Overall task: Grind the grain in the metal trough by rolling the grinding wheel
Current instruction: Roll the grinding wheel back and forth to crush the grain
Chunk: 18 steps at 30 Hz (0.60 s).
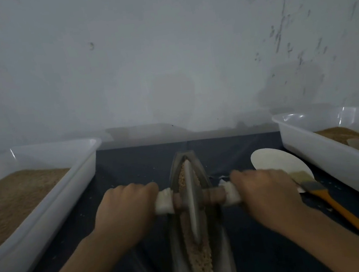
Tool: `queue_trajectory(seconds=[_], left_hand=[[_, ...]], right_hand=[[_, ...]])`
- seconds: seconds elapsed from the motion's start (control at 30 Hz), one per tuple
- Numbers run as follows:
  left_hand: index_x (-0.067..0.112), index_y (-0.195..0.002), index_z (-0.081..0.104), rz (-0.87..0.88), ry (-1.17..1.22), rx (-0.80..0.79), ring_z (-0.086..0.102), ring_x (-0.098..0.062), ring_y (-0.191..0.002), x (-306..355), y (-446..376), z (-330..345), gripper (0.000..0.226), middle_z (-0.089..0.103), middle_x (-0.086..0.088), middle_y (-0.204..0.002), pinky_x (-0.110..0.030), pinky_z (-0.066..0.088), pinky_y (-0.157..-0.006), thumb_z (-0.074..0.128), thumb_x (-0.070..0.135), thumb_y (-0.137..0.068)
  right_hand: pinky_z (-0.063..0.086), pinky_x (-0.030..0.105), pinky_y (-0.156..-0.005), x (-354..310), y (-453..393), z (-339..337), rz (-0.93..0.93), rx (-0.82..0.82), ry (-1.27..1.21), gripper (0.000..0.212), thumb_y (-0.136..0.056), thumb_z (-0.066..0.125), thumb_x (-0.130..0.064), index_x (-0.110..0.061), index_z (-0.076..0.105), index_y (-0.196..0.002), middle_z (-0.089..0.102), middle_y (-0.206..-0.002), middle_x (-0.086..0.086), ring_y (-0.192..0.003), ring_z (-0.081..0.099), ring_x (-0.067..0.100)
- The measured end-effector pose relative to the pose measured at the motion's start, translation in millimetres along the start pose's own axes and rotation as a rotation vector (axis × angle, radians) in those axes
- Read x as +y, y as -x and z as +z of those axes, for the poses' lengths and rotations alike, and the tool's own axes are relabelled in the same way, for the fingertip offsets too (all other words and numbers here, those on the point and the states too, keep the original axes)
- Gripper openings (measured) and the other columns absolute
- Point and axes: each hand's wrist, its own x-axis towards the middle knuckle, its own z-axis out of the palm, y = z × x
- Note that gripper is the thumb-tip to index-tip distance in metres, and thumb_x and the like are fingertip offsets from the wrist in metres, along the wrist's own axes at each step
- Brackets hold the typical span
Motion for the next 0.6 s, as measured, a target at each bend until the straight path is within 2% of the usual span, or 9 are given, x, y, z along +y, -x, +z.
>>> queue_trajectory(seconds=[0.13,0.2,0.3,0.37,0.43,0.5,0.6], left_hand=[[0.03,-0.074,0.033,-0.068,0.011,0.058,0.056,-0.018,-0.061,-4.1,-25.9,16.7,0.03,0.054,0.006,-0.068,-0.029,0.029,-0.053,0.062,0.041,-0.076],[0.031,-0.075,0.033,-0.063,0.015,0.045,0.055,-0.017,-0.063,-3.6,-27.1,14.5,0.029,0.052,0.007,-0.069,-0.028,0.03,-0.053,0.06,0.041,-0.078],[0.032,-0.076,0.033,-0.029,0.029,0.001,0.059,-0.017,-0.069,-3.7,-8.1,2.4,0.027,0.053,0.008,-0.071,-0.029,0.032,-0.055,0.057,0.044,-0.077],[0.032,-0.071,0.031,0.034,0.042,0.028,0.058,-0.016,-0.06,-1.8,12.6,-8.7,0.034,0.048,0.009,-0.062,-0.028,0.031,-0.051,0.064,0.042,-0.07],[0.032,-0.065,0.029,0.122,0.066,0.12,0.049,-0.014,-0.042,0.6,31.2,-20.3,0.051,0.042,0.01,-0.05,-0.023,0.025,-0.042,0.077,0.035,-0.049],[0.033,-0.064,0.026,0.145,0.071,0.161,0.04,-0.012,-0.034,0.0,41.1,-27.8,0.064,0.04,0.012,-0.046,-0.017,0.02,-0.039,0.082,0.032,-0.034],[0.033,-0.066,0.031,0.131,0.033,0.062,0.05,-0.014,-0.041,-0.4,35.2,-25.8,0.054,0.046,0.01,-0.05,-0.022,0.026,-0.042,0.081,0.038,-0.044]], right_hand=[[0.025,0.029,-0.05,0.7,-40.3,17.1,0.011,-0.042,0.067,0.025,-0.073,0.069,-0.026,-0.024,0.046,-0.084,0.062,-0.078,-0.003,-0.067,0.06,0.02],[0.026,0.029,-0.051,0.7,-43.4,15.2,0.015,-0.07,0.037,0.022,-0.077,0.066,-0.025,-0.023,0.046,-0.086,0.062,-0.082,-0.003,-0.069,0.06,0.021],[0.025,0.027,-0.045,-2.9,-15.7,-4.2,-0.034,-0.044,-0.005,0.033,-0.057,0.081,-0.019,-0.019,0.052,-0.073,0.057,-0.06,0.0,-0.048,0.053,0.021],[0.022,0.025,-0.042,-7.4,10.9,-20.2,-0.063,0.02,-0.04,0.041,-0.04,0.085,-0.014,-0.018,0.052,-0.065,0.05,-0.051,0.0,-0.038,0.046,0.02],[0.021,0.023,-0.041,-10.7,32.3,-35.3,-0.061,0.045,-0.044,0.044,-0.037,0.085,-0.01,-0.018,0.049,-0.062,0.045,-0.047,-0.001,-0.035,0.039,0.018],[0.022,0.022,-0.039,-11.2,40.7,-42.1,-0.056,0.05,-0.041,0.044,-0.04,0.085,-0.01,-0.018,0.047,-0.061,0.042,-0.046,-0.001,-0.034,0.037,0.017],[0.026,0.025,-0.037,-11.5,33.3,-33.3,-0.013,0.023,-0.035,0.039,-0.043,0.084,-0.008,-0.017,0.051,-0.062,0.048,-0.047,0.001,-0.035,0.044,0.021]])
